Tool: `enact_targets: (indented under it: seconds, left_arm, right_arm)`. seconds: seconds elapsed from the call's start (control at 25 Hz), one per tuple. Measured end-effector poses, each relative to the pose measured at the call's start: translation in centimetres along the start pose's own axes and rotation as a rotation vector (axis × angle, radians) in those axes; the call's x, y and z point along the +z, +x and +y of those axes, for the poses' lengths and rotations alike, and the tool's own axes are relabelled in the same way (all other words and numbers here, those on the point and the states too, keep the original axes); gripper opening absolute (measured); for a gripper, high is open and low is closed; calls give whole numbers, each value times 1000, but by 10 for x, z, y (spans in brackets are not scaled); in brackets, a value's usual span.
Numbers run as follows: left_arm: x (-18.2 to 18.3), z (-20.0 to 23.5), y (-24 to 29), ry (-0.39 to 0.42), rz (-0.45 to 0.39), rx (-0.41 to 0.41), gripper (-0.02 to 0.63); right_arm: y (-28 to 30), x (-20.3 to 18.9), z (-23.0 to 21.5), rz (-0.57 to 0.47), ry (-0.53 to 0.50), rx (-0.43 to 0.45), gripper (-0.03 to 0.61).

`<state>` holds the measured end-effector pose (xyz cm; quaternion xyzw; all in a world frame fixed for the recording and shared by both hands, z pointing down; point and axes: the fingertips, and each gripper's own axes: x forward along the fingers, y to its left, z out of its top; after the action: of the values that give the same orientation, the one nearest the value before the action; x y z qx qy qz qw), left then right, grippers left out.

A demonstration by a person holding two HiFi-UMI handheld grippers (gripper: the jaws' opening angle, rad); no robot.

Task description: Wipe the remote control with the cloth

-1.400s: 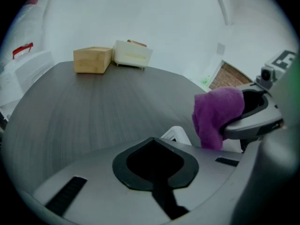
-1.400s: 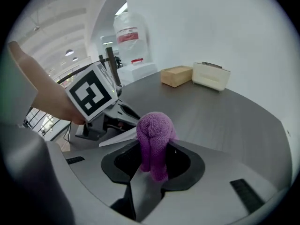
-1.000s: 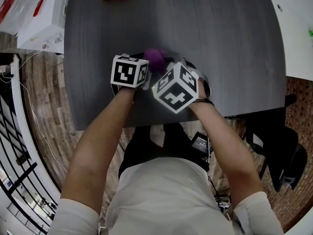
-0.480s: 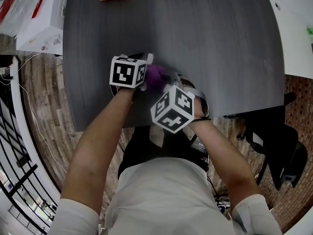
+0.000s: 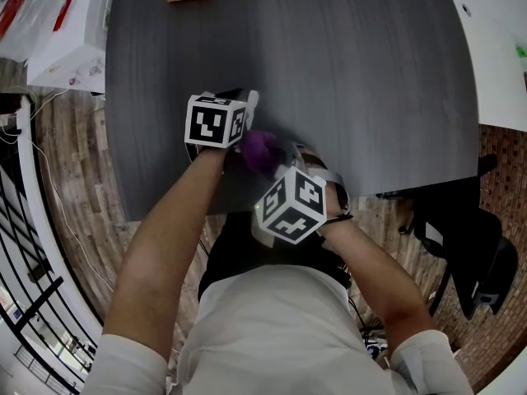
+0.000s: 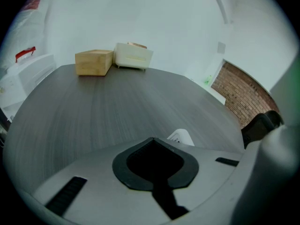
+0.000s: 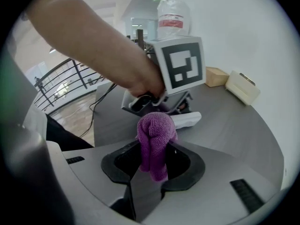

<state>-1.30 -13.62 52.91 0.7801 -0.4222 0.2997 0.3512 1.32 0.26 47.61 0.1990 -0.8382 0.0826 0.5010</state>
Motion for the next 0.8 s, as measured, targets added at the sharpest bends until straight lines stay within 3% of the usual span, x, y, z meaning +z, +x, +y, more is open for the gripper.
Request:
enact_targets:
  seconds: [0.16, 0.4, 0.52, 0.68, 0.8]
  left_arm:
    - [0, 0, 0, -4, -2, 5, 3]
    - [1, 5, -3, -54, -10, -30, 5]
    - [4, 3, -16, -124, -61, -117, 5]
    - [12, -8, -54, -241, -171, -327, 6]
    - [7, -19, -68, -227, -171, -388, 45]
  right_arm:
    - [2, 0, 31, 4, -78, 45, 132]
    - [6, 3, 39, -6, -65, 54, 132]
    - [8, 7, 34, -10, -72, 48, 132]
    - [10, 12, 33, -12, -113, 48, 132]
    - [13, 11, 34, -10, -130, 47, 132]
